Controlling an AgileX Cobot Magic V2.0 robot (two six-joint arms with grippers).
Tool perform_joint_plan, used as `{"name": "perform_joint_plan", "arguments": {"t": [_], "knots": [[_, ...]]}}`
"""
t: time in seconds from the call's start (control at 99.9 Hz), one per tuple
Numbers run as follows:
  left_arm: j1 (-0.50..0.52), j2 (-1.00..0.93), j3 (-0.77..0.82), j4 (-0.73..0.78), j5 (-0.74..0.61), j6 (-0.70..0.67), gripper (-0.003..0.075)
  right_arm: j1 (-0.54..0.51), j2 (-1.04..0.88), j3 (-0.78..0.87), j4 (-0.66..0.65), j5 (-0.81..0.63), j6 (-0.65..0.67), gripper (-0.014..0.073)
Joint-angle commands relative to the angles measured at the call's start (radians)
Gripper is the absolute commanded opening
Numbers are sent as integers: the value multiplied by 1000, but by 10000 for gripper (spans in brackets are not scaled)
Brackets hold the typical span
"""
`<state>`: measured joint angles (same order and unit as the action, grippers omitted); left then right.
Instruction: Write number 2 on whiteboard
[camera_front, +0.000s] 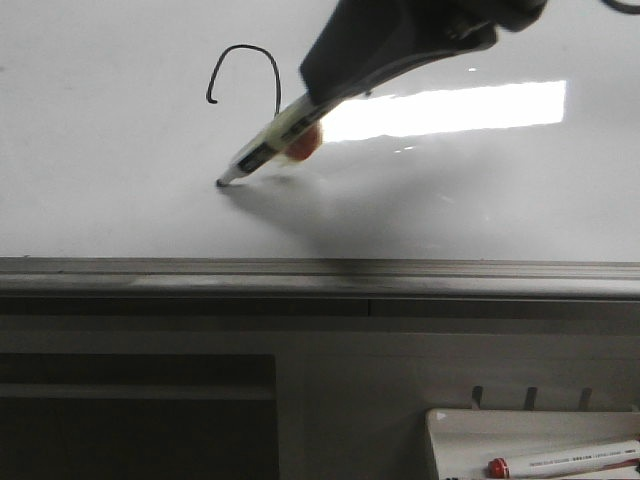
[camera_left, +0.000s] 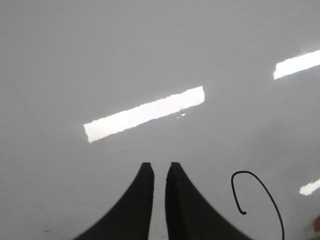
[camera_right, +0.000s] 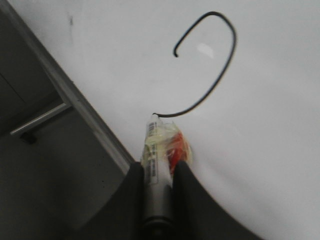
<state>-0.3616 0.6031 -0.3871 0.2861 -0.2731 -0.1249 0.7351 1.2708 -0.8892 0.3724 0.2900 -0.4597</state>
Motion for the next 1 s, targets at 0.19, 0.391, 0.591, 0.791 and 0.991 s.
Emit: {"name": "perform_joint_plan", "arguments": {"t": [0.19,0.391,0.591,0.791,0.991], "knots": [[5,6,-31,-17,-78,-9,39,39,32,-39,-17,-69,0,-50],[5,6,-31,-17,-78,-9,39,-54,-62,23,-17,-13,0,-50],[5,6,-31,-13,-76,-9,39,-150,-178,114,-17,40,13,-50],[5,6,-31,-13,-70,-9,40,-150,-202,136,-15,53,15,-50],[-2,6,-31,126,-99,-15,95,-59,-276,86,-12,81,15,-50]]}}
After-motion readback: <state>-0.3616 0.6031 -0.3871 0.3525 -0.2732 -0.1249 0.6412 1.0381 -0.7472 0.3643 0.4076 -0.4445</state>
